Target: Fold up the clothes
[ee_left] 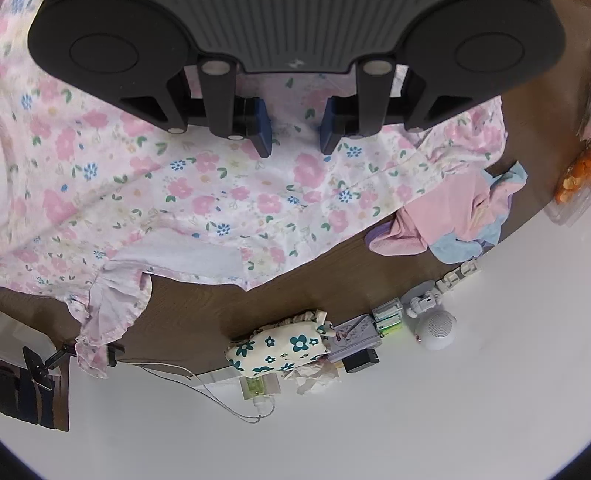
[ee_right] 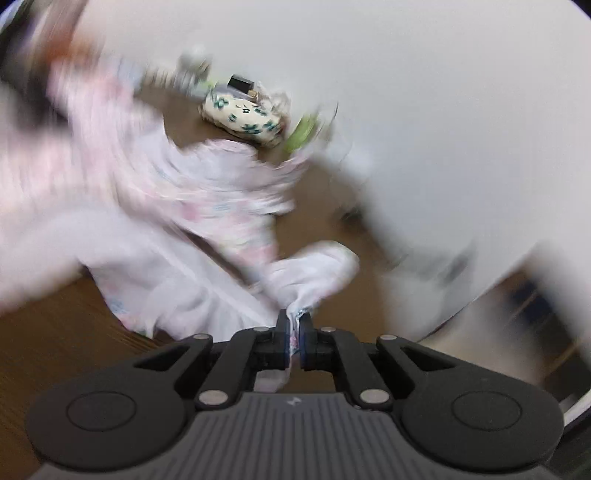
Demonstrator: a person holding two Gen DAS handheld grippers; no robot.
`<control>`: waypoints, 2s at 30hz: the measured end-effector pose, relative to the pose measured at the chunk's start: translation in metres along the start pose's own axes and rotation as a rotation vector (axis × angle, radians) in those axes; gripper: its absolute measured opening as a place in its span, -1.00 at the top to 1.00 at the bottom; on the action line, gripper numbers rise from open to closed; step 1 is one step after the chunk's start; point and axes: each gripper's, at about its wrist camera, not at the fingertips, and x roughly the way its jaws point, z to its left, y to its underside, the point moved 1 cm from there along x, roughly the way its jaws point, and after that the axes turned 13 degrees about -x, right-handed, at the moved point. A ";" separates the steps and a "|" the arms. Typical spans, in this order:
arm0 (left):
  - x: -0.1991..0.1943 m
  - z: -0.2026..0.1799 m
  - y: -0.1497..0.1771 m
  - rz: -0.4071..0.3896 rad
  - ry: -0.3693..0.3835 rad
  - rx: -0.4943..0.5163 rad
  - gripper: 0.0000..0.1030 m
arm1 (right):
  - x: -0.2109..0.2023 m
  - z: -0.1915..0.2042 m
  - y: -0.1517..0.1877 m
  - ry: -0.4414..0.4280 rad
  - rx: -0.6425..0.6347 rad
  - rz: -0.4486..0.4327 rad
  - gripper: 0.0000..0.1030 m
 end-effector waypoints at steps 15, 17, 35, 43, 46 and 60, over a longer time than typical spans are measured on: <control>-0.047 0.008 0.009 -0.041 0.099 -0.064 0.36 | 0.005 -0.085 0.025 -0.510 0.714 -0.193 0.42; -0.065 0.009 0.017 -0.051 0.117 -0.068 0.36 | 0.030 -0.088 0.028 -0.581 0.831 -0.180 0.73; -0.127 0.003 0.078 -0.027 0.179 -0.027 0.38 | 0.028 -0.073 -0.016 -0.694 0.693 -0.299 0.42; -0.121 -0.024 0.091 0.027 0.254 0.067 0.42 | 0.094 -0.014 -0.097 -0.761 0.435 -0.197 0.43; -0.125 -0.015 0.096 0.031 0.261 0.045 0.42 | 0.095 0.000 -0.105 -0.679 0.366 -0.211 0.44; -0.137 -0.007 0.113 0.003 0.266 0.010 0.45 | 0.079 0.038 -0.174 -0.759 0.307 -0.221 0.40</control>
